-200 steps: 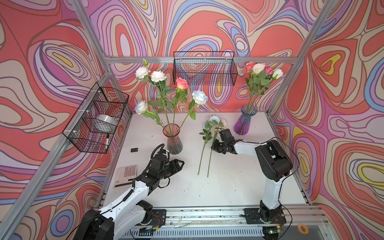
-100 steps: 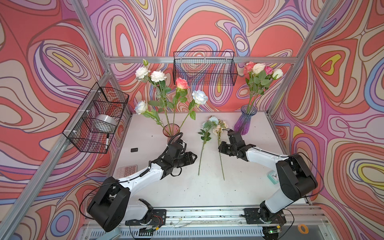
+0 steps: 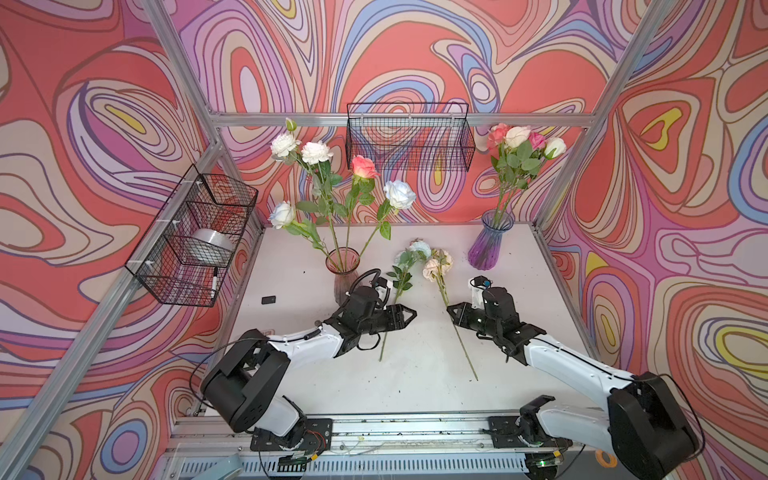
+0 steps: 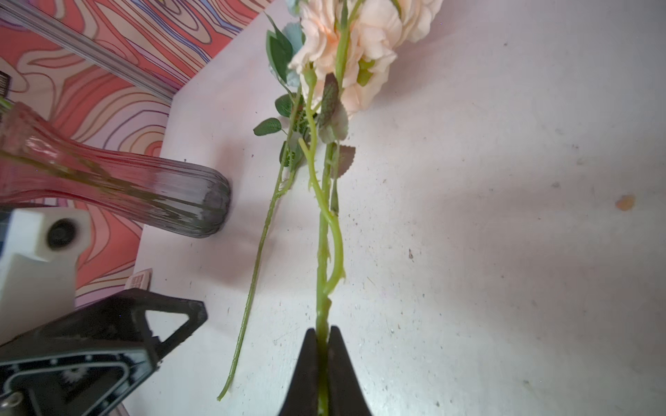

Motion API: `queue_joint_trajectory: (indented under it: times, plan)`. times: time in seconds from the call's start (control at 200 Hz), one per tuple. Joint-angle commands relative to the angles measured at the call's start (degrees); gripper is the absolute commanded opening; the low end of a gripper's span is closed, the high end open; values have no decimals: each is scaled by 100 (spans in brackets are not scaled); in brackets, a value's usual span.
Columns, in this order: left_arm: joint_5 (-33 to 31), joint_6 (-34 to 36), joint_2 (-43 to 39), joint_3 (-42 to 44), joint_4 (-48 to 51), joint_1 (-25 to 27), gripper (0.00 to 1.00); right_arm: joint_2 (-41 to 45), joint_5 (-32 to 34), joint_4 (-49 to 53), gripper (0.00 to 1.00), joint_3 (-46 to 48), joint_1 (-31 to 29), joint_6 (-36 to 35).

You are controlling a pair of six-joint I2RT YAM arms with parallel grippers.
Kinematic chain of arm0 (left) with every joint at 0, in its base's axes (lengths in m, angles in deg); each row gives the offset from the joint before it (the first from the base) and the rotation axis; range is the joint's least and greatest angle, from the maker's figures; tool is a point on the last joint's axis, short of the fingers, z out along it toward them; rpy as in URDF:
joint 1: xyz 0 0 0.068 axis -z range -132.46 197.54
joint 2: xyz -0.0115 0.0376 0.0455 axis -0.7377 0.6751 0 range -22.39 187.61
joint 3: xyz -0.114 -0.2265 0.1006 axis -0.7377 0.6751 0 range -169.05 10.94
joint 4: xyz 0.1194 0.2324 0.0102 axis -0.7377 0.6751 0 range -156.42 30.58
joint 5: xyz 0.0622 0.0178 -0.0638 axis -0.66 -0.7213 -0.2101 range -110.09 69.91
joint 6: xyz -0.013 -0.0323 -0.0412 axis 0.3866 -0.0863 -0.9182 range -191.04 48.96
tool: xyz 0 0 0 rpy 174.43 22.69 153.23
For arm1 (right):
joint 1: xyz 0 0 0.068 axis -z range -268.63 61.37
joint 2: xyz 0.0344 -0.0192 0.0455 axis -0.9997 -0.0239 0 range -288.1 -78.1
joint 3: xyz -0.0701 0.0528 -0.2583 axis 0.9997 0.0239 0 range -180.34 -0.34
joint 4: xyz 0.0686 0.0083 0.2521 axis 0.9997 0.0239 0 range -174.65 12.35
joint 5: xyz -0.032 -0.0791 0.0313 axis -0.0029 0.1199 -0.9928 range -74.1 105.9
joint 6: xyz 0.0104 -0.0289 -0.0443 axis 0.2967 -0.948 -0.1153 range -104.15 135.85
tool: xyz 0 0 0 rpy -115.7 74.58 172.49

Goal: Arrange the flowers into the vase
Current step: 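Hold the peach rose up with the right gripper while the left gripper grasps its stem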

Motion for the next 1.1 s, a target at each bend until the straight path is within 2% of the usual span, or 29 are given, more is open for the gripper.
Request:
queue_joint_trajectory:
  times: [0.0, 0.175, 0.295, 0.496, 0.781, 0.926, 1.041, 1.091]
  plan:
    - [422, -374, 251, -70, -1483, 156, 60, 811, 37, -140, 0, 200, 21, 222]
    - [389, -866, 756, -118, -3005, 401, 66, 1549, 8, -158, 0, 531, 15, 303]
    - [377, -1008, 1115, -401, -3532, 602, 72, 1714, -151, -631, 0, 810, 15, 359]
    - [285, -1254, 1521, -627, -4211, 632, 70, 1637, -578, -1036, 0, 945, -9, 390]
    - [281, -1244, 1991, -1033, -4012, 656, 53, 1581, -801, -1376, 0, 1067, -158, 462]
    - [253, -1305, 2091, -1138, -4114, 657, 34, 1488, -926, -1529, 0, 1102, -230, 534]
    - [277, -1478, 2193, -1170, -4399, 657, 15, 1465, -943, -1563, 0, 1131, -275, 568]
    - [299, -1552, 2215, -1179, -4472, 654, 11, 1482, -924, -1564, 0, 1147, -276, 593]
